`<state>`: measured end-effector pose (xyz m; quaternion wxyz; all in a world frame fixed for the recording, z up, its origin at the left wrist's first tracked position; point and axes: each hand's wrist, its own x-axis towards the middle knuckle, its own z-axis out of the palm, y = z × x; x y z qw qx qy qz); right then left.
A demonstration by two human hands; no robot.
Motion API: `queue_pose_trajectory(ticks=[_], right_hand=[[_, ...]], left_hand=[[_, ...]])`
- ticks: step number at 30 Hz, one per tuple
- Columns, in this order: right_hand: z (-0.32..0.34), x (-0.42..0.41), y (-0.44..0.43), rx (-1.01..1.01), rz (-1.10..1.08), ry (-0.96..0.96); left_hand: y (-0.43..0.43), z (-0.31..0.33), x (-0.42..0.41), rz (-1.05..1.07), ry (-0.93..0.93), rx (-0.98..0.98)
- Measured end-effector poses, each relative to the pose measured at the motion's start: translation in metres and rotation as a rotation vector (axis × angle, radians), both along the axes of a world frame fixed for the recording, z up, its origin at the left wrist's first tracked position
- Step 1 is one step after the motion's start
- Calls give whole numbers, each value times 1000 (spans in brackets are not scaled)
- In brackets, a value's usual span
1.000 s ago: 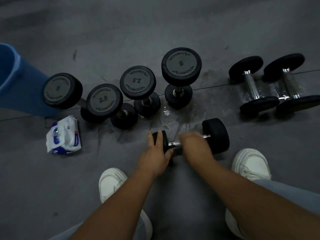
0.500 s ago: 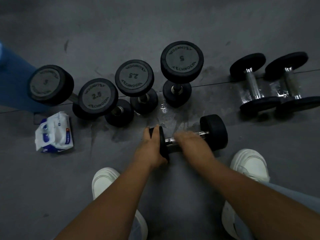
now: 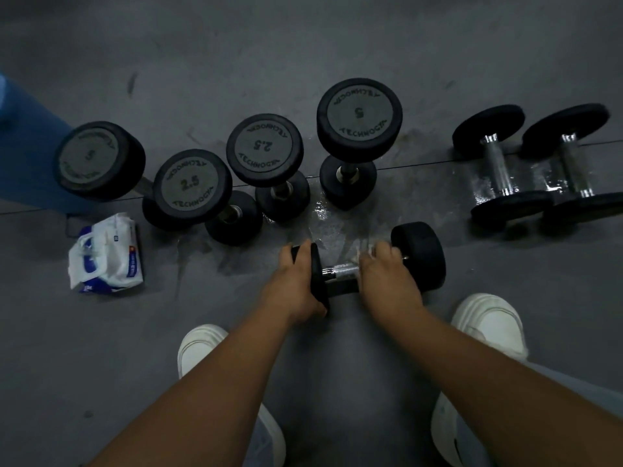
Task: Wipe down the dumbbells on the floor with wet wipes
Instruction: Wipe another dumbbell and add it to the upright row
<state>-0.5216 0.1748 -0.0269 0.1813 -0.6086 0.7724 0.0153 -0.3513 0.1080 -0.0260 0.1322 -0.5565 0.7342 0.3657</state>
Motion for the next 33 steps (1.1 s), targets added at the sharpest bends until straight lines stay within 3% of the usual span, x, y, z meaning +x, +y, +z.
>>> queue_pose_trajectory(ticks=[4,9,11,13,16,21,24,28,33], right_hand=[[0,-15,-15,31,-22,-326],[4,-7,-18,-178,-397,-523],[3,-8,-12,-192,-472,-426],[0,12,-4,-135,-366,-265],[1,43,1,-5,-127,-374],[-3,1,2,-128,-414,-423],[3,22,2,-18,-146,-335],[3,-4,-2,-120,-306,-213],[4,-7,-20,39,-61,-134]], left_hand=[[-1,1,0,7,5,10],[-1,2,-1,1,0,2],[0,0,-1,1,0,-3],[0,-1,0,7,11,-2],[1,-1,-1,10,54,-5],[1,1,-2,22,2,5],[0,3,-2,4,8,4],[-4,6,-2,13,0,43],[-4,14,-7,2,-39,28]])
